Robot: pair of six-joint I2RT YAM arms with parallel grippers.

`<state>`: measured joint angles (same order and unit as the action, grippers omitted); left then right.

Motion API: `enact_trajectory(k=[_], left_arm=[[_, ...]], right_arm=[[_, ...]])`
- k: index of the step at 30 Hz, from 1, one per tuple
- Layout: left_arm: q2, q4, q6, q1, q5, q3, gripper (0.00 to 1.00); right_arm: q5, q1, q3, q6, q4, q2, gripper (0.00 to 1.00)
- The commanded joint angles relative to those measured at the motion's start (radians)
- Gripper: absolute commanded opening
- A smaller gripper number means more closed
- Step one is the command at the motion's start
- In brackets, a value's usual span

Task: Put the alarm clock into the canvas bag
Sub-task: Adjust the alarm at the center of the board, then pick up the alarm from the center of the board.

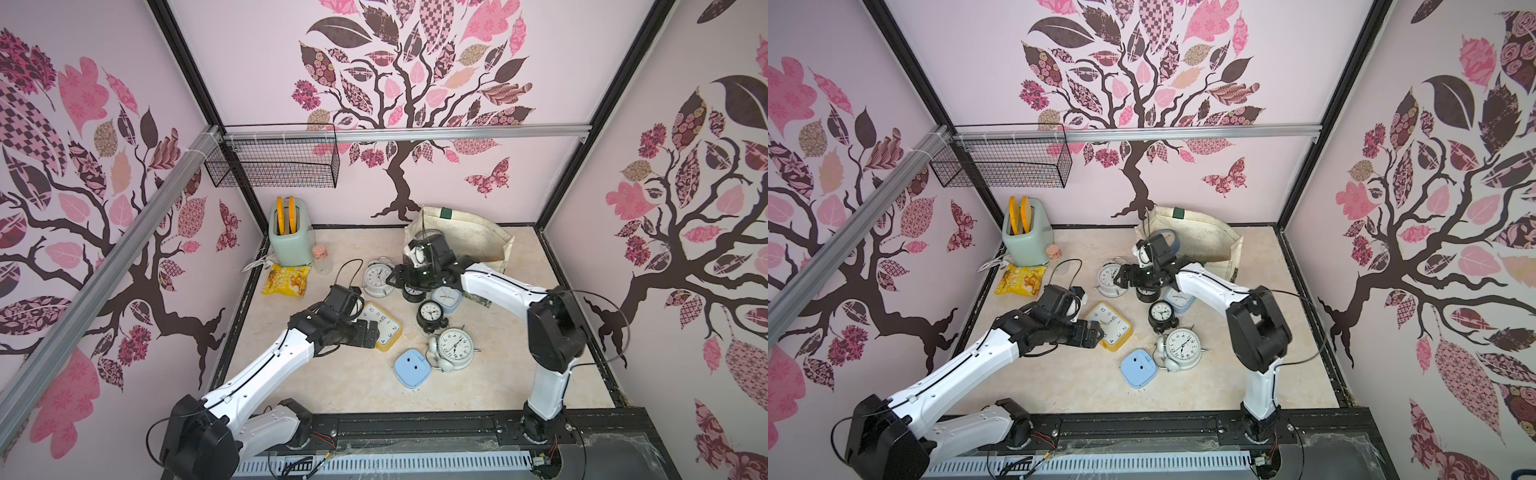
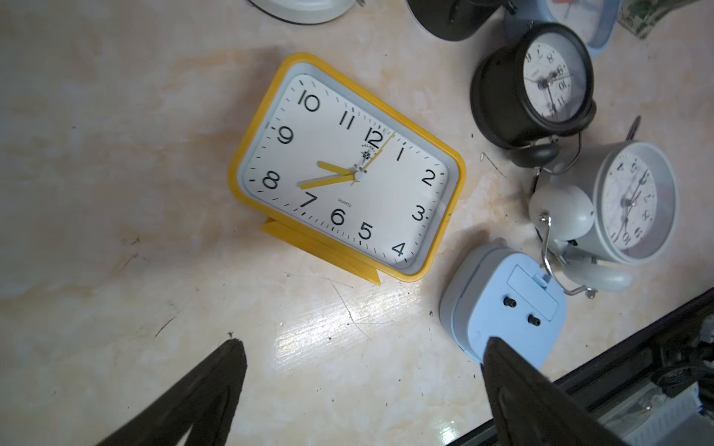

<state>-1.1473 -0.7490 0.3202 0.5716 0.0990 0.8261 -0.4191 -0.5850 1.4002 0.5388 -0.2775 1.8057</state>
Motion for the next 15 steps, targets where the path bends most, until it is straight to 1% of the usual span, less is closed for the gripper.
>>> enact_trajectory(k=[1,2,4,5,6,7,9,12,14,15], left_arm=[[-0.044,0.021,-0.127,0.011,-0.033,0.000,0.98],[-0.061,0.024,-0.128,0.011,-0.068,0.000,0.98],[-0.080,0.052,-0.152,0.012,-0.048,-0.005,0.98],[-0.094,0.049,-0.155,0.015,-0.055,0.000,0.98],[-0.113,0.042,-0.146,0.019,-0.086,0.003,0.98],[-0.131,0.048,-0.142,0.021,-0.093,0.000,0.98],[-0.173,0.061,-0.143,0.029,-0.068,-0.004,0.98],[-0.220,0.059,-0.123,0.060,-0.090,-0.002,0.98],[-0.225,0.054,-0.103,0.086,-0.123,-0.006,0.98],[-0.222,0.055,-0.094,0.095,-0.121,-0.011,0.98]], right_arm=[[0.024,-0.018,-0.067,0.017,0.023,-0.188,0.97],[0.029,-0.018,-0.095,0.016,0.026,-0.225,0.99],[0.028,-0.018,-0.143,0.011,0.026,-0.288,1.00],[0.027,-0.018,-0.156,0.004,0.017,-0.313,1.00],[0.026,-0.017,-0.163,-0.004,-0.002,-0.332,1.00],[0.025,-0.017,-0.166,-0.012,-0.017,-0.346,1.00],[0.019,-0.018,-0.183,-0.020,-0.029,-0.377,1.00],[0.022,-0.017,-0.196,-0.030,-0.043,-0.406,1.00],[0.016,-0.016,-0.202,-0.033,-0.046,-0.418,1.00],[0.014,-0.017,-0.206,-0.033,-0.045,-0.424,1.00]])
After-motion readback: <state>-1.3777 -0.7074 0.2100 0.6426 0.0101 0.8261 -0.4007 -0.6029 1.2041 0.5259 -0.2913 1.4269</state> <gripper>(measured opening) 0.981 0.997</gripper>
